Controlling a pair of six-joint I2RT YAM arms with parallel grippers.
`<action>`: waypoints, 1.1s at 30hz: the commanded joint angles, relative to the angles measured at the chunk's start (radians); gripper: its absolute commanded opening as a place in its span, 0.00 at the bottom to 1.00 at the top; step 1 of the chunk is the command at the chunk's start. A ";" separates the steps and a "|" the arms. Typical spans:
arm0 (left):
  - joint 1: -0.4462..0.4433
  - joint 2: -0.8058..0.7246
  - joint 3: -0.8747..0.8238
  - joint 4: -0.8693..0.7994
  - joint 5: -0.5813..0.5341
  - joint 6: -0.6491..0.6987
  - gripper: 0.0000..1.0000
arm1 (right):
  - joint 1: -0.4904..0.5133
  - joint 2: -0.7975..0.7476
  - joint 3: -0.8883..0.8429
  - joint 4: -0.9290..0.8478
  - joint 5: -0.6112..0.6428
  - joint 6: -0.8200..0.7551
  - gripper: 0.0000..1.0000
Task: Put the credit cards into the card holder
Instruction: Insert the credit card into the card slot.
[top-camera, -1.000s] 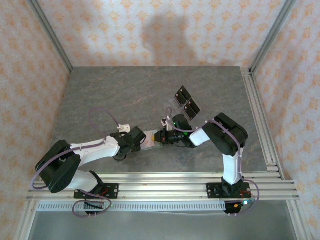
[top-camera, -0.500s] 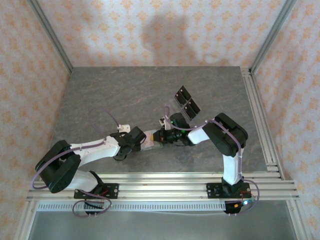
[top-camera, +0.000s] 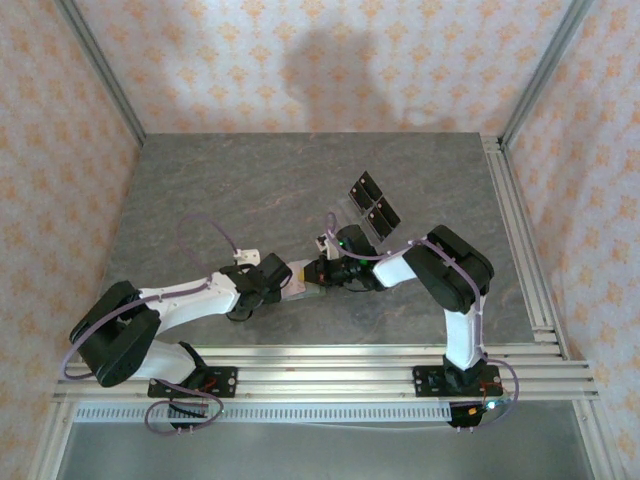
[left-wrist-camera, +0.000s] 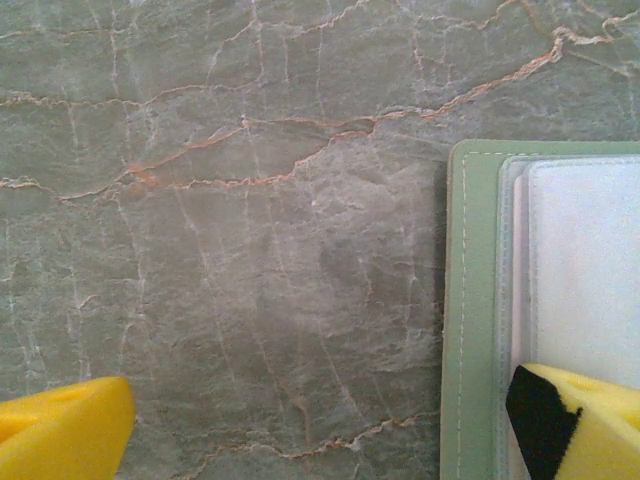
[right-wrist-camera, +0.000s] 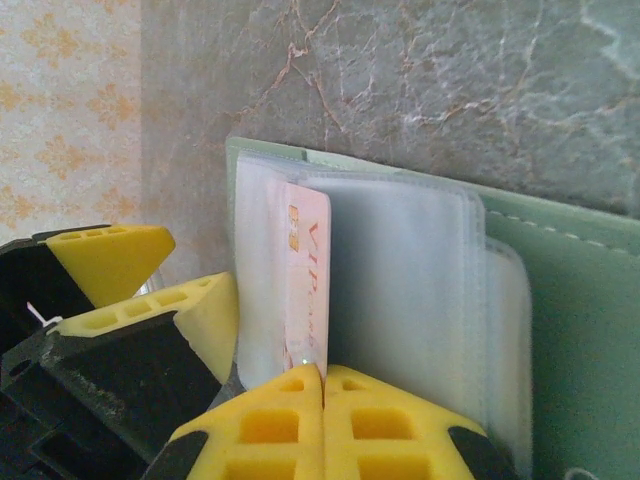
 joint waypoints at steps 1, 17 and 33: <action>-0.004 -0.070 0.023 -0.127 -0.106 -0.072 0.99 | 0.018 0.035 0.012 -0.111 0.052 -0.020 0.00; 0.024 -0.033 -0.025 -0.092 -0.082 -0.114 0.99 | 0.043 0.032 0.081 -0.304 0.056 -0.101 0.08; 0.031 -0.088 -0.029 -0.108 -0.104 -0.094 0.99 | 0.043 -0.180 0.231 -0.773 0.208 -0.279 0.42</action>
